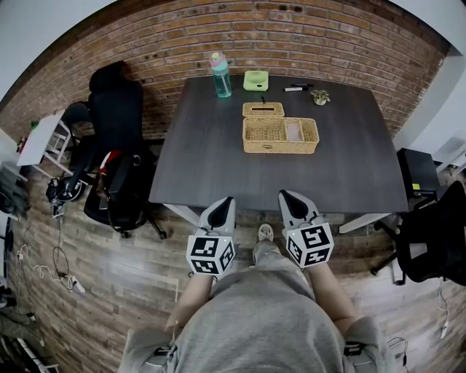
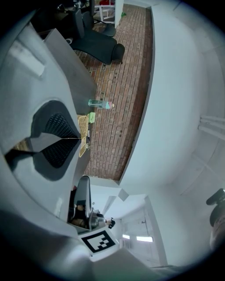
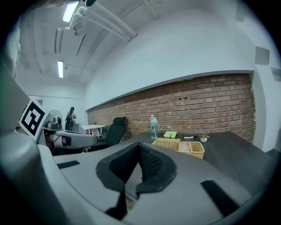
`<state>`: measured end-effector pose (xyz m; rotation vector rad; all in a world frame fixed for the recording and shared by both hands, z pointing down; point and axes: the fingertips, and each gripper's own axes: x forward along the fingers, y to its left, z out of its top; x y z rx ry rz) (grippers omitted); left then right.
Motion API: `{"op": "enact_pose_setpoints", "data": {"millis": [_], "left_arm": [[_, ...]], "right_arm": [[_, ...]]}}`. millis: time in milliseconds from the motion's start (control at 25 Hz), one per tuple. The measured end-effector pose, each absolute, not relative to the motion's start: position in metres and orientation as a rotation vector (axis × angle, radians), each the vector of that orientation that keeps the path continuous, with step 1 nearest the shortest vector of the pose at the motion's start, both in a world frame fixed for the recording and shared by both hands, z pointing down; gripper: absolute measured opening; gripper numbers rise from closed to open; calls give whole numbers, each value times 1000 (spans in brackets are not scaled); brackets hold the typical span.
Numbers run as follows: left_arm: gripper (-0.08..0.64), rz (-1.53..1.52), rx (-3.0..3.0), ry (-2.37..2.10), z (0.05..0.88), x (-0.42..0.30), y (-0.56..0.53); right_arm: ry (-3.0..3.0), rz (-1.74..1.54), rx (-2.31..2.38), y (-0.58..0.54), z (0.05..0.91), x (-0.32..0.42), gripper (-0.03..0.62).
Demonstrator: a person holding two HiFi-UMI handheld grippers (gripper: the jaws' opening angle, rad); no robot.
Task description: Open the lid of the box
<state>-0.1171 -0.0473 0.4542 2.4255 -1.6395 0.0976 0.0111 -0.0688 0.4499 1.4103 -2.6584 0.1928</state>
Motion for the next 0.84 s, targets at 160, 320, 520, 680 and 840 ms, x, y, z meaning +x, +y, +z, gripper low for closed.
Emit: {"op": "enact_pose_setpoints", "data": {"millis": [160, 320, 520, 680, 840], "left_arm": [[20, 104, 2422, -1643, 456, -116, -49], [20, 105, 2422, -1638, 456, -117, -50], [20, 106, 2416, -1642, 458, -119, -51], [20, 115, 2418, -1636, 458, -118, -52], [20, 118, 2421, -1632, 458, -117, -56]], "right_arm": [[-2658, 204, 1410, -70, 452, 12, 1], [-2660, 210, 1412, -70, 452, 12, 2], [-2674, 227, 1413, -71, 453, 11, 2], [-2676, 227, 1406, -72, 453, 11, 2], [-2674, 232, 1407, -75, 453, 11, 2]]}}
